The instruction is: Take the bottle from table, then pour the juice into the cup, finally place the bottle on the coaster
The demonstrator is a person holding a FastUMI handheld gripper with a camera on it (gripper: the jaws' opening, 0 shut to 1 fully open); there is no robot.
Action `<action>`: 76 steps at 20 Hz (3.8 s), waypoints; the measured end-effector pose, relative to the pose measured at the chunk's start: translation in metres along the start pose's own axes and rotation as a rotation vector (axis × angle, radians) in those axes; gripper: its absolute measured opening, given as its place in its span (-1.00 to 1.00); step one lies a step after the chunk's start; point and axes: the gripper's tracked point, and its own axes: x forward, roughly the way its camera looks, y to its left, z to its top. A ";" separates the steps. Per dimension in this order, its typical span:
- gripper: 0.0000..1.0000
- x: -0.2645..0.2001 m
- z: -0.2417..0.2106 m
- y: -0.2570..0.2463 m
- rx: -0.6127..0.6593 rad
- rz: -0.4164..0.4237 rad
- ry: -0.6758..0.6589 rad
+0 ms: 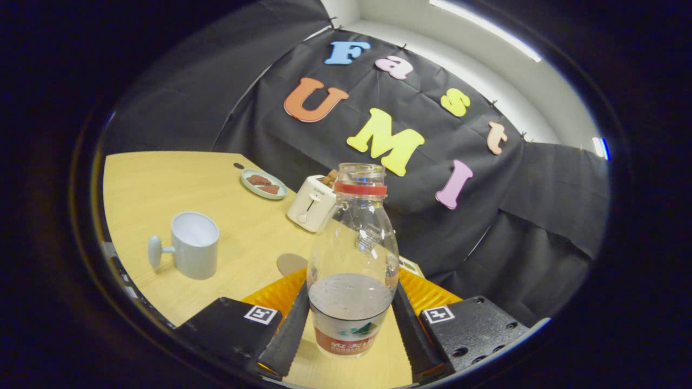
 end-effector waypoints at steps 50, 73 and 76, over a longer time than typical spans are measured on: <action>0.66 0.026 0.052 0.067 -1.177 -0.149 0.057; 0.65 0.015 0.069 0.058 -1.264 -0.223 0.062; 0.66 0.015 0.066 0.057 -1.279 -0.226 0.069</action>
